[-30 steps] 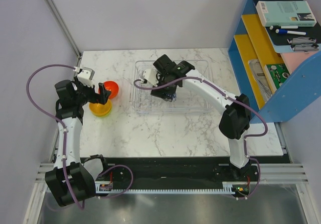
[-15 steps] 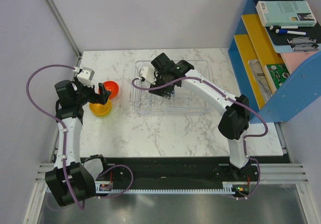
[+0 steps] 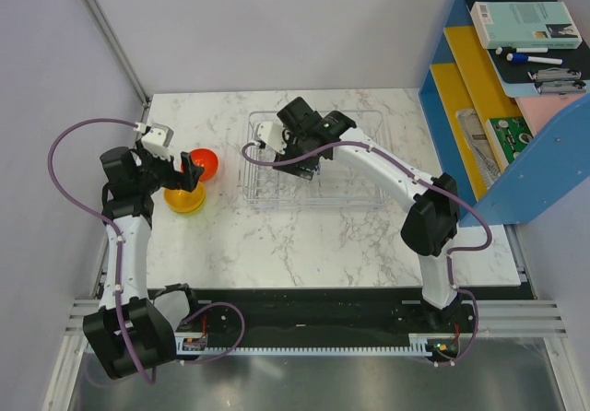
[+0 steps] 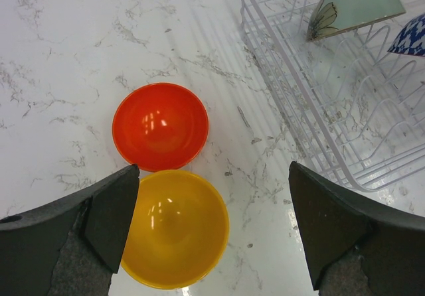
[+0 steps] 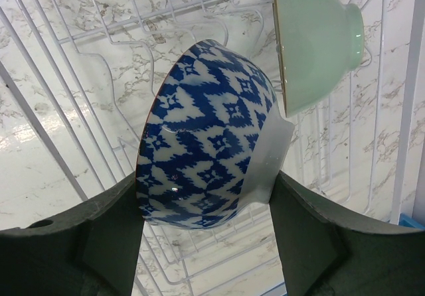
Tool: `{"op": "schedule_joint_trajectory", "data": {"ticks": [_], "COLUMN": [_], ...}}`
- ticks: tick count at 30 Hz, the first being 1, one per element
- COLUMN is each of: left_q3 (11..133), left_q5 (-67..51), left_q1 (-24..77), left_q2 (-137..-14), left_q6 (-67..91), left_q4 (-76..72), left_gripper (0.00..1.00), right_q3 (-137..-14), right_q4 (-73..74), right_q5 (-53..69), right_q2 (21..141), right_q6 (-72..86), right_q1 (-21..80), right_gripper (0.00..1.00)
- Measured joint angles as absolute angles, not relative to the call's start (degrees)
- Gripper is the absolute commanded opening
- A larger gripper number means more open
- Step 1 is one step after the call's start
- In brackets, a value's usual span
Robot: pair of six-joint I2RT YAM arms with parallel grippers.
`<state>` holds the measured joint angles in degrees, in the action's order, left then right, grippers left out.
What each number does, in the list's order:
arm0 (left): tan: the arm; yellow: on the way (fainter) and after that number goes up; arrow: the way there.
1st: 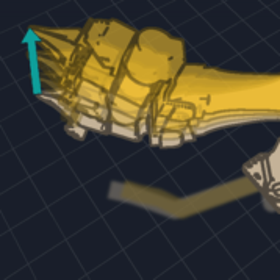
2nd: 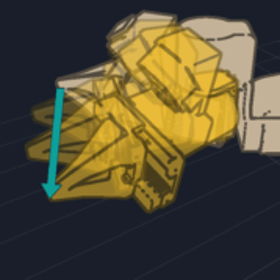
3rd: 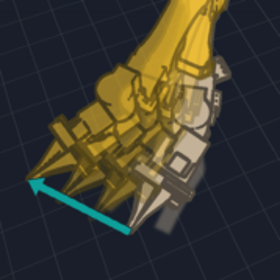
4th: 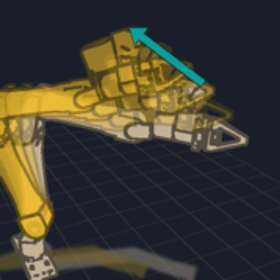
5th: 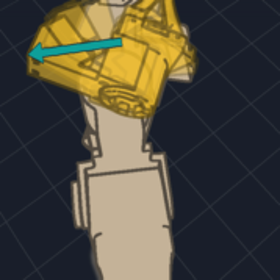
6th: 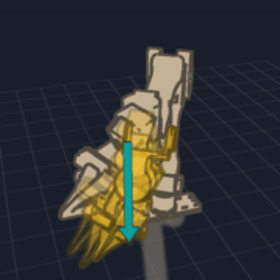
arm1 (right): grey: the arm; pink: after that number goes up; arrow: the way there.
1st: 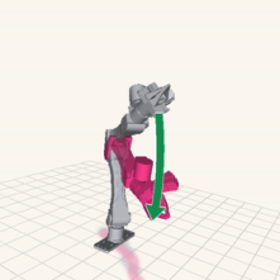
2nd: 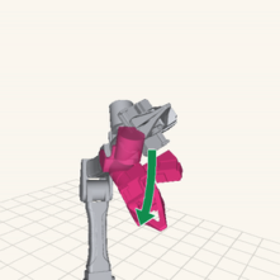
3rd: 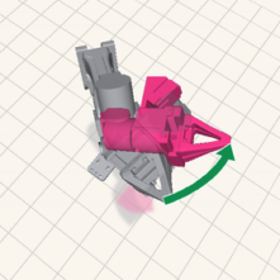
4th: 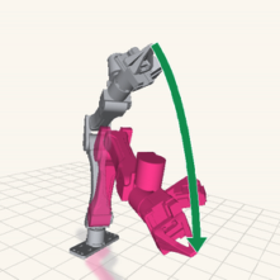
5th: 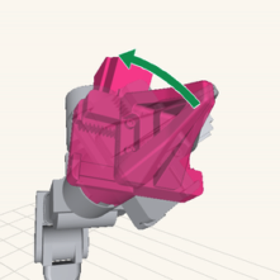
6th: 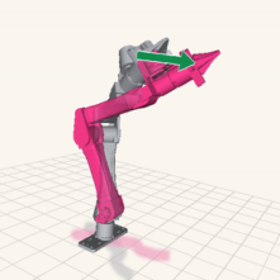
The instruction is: Load the bowls into the dish rack
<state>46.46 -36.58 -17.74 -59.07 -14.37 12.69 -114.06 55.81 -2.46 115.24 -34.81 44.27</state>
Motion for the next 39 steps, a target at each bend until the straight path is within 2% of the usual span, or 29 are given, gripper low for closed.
{"op": "schedule_joint_trajectory", "data": {"ticks": [37,39], "left_q3": [45.78,45.76], "left_q5": [-37.82,-37.87], "left_q1": [-18.31,-18.33], "left_q2": [-58.61,-58.59], "left_q6": [-14.37,-14.37], "left_q4": [12.27,12.27], "left_gripper": [1.00,1.00], "right_q3": [-115.20,-115.94], "right_q4": [54.61,54.52], "right_q5": [-3.44,-2.98], "right_q2": [124.38,124.81], "right_q6": [-38.87,-38.87], "right_q1": [47.79,47.79], "right_gripper": [0.00,0.04]}}
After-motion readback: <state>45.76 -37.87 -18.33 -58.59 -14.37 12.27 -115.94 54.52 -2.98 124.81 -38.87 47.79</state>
